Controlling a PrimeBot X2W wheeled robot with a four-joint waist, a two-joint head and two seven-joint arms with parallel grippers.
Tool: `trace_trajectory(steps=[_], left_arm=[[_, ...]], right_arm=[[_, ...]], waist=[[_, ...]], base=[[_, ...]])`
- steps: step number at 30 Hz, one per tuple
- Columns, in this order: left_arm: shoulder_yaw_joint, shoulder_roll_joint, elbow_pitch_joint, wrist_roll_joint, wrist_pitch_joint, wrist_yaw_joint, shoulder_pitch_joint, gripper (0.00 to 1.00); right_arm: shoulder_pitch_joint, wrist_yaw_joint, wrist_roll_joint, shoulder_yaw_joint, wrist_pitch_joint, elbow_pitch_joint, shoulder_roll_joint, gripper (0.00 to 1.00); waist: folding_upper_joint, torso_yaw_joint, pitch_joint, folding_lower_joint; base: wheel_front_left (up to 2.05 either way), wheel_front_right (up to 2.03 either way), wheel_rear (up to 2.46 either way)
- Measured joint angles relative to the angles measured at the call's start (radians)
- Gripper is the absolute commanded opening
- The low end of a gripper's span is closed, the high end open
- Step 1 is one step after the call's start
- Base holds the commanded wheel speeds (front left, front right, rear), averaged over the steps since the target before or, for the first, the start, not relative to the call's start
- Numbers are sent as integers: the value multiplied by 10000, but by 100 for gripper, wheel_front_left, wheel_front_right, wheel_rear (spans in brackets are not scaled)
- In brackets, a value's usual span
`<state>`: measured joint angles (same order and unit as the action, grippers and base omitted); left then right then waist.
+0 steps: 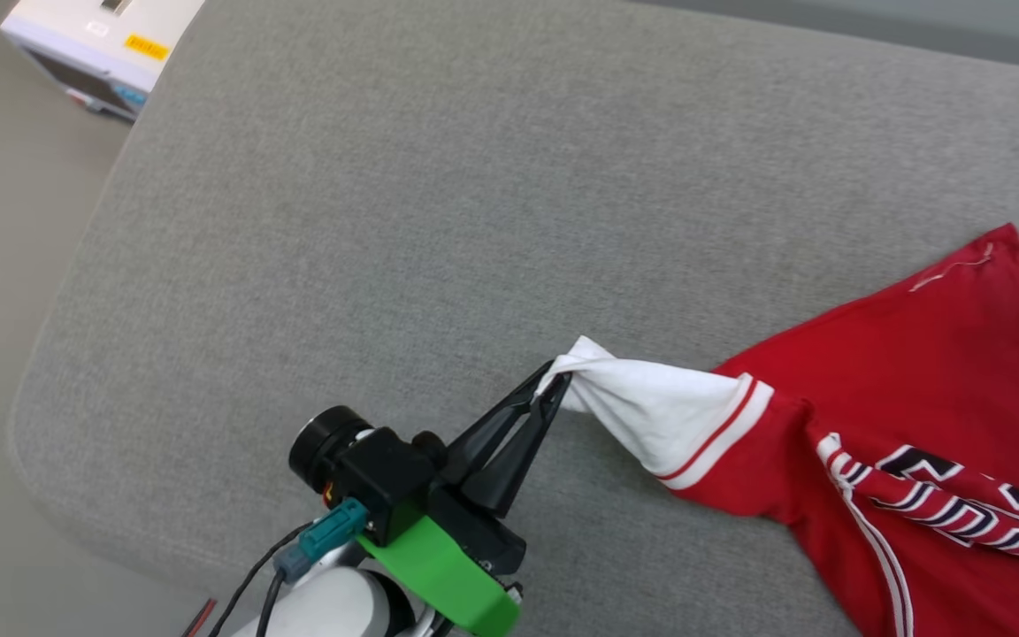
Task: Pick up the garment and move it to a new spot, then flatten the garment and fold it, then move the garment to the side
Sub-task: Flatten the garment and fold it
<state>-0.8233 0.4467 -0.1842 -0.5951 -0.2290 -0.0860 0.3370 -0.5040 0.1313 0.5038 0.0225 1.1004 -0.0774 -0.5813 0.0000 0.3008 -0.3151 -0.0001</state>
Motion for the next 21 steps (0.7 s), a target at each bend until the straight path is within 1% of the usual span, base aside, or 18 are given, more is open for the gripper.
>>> trace_trajectory(steps=[4,8,13,17,18,19,20,21], left_arm=[[-119,-238,42,71,-82,130,138,0],[-198,-443,107,117,-96,222,155,0],[-234,-637,242,140,-182,383,164,0],[-238,-708,428,153,-188,481,164,0],[-236,-719,479,153,-205,510,164,0],[-234,-727,516,153,-215,550,164,0],[-222,-744,591,153,-234,568,164,0],[-215,-744,621,153,-255,568,163,0]], right_arm=[[-509,0,-201,-305,-8,-683,-123,100],[-688,0,-345,-550,-58,-1260,-313,100],[-842,0,-343,-815,-314,-1576,-581,100],[-886,-2,-307,-1095,-313,-1779,-811,100],[-885,-8,-259,-1103,-313,-1852,-842,48],[-884,-12,-232,-1103,-313,-1896,-855,15],[-869,-10,-161,-1139,-343,-2008,-819,0],[-848,-10,-125,-1187,-405,-2061,-761,0]], waist=[[0,380,-374,0],[0,707,-703,0],[0,1047,-997,1],[0,1230,-1108,1],[0,1262,-1108,1],[0,1278,-1093,1],[0,1297,-1025,1],[0,1301,-980,1]], base=[[0,0,0],[0,0,0],[0,0,0],[0,0,0],[0,0,0],[0,0,0],[0,0,0],[0,0,0]])
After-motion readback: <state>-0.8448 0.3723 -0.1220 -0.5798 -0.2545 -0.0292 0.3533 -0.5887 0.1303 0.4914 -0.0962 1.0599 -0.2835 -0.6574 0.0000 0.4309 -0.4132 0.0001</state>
